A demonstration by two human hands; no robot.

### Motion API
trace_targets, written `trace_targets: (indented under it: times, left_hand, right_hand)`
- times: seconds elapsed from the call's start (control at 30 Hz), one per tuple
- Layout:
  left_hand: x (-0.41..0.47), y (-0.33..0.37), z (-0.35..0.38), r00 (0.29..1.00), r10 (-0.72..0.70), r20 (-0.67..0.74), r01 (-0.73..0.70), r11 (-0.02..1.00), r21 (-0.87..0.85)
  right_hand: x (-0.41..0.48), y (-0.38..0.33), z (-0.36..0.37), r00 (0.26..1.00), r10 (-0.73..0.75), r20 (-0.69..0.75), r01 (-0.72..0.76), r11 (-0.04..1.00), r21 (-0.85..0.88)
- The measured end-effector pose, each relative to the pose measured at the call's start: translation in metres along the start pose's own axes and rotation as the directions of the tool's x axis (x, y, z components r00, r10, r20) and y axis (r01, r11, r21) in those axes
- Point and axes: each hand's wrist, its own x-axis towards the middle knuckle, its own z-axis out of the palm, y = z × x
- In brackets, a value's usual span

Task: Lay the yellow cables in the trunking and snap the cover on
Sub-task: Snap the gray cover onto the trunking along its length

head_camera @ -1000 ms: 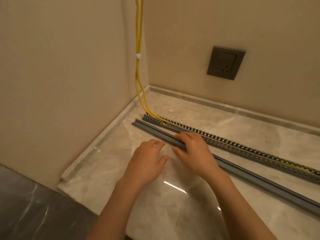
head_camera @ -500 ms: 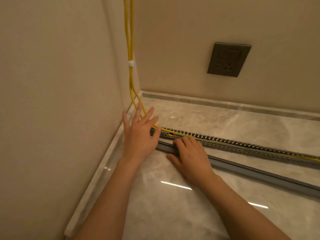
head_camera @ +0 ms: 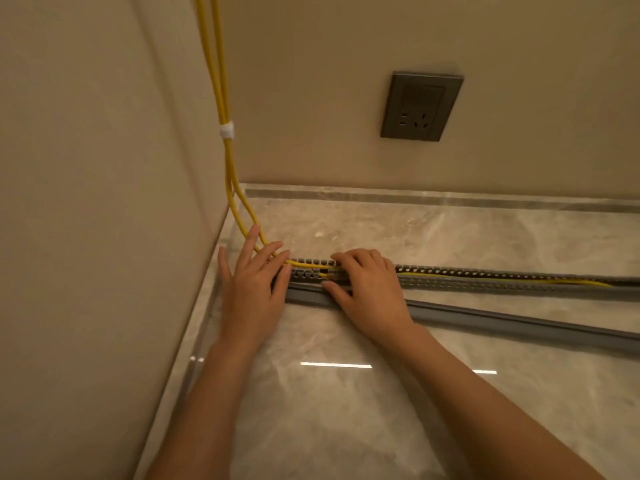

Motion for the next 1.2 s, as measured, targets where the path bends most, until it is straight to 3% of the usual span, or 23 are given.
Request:
trace_targets:
  times: [0.17,0.43,0.57,0.67,0.83,0.93,1.07,1.2]
  left_hand:
    - [-0.007,-0.002,-0.002,0.998,-0.056,0.011,0.055,0.997,0.045]
    - [-0.006,-0.008,-0.007,0.991,-0.132,-0.014,0.133,0.985,0.109]
    - [-0.008,-0.011,-0.008,0.988,-0.142,0.056,0.133,0.982,0.137]
    - [-0.009,-0.009,-0.009,0.979,-0.17,0.112,0.154,0.979,0.137]
    - [-0.006,-0.005,-0.01,0.961,-0.224,0.163,0.217,0.974,0.06]
    - [-0.007,-0.001,-0.011,0.953,-0.264,0.147,0.274,0.96,-0.052]
    - [-0.019,0.011,-0.011,0.983,-0.154,0.098,0.164,0.981,-0.104]
    - [-0.032,0.018,-0.01,0.981,-0.096,0.166,0.109,0.991,-0.073]
  right_hand:
    - [0.015,0.006,-0.004,0.997,0.064,0.039,-0.07,0.981,0.183]
    - [0.015,0.009,-0.002,0.999,0.034,0.02,-0.037,0.986,0.16]
    - [0.015,0.009,0.0,1.0,0.017,0.012,-0.018,0.993,0.114]
    - [0.012,0.009,0.0,1.0,-0.026,0.01,0.025,0.998,0.062]
    - [0.0,0.014,-0.012,0.985,-0.158,0.075,0.148,0.982,0.121]
    - [-0.012,0.015,-0.018,0.963,-0.268,0.003,0.268,0.963,-0.026]
    - [-0.023,0.013,-0.015,0.942,-0.317,0.108,0.325,0.944,-0.062]
    - [-0.021,0.013,-0.013,0.947,-0.297,0.126,0.303,0.953,-0.029]
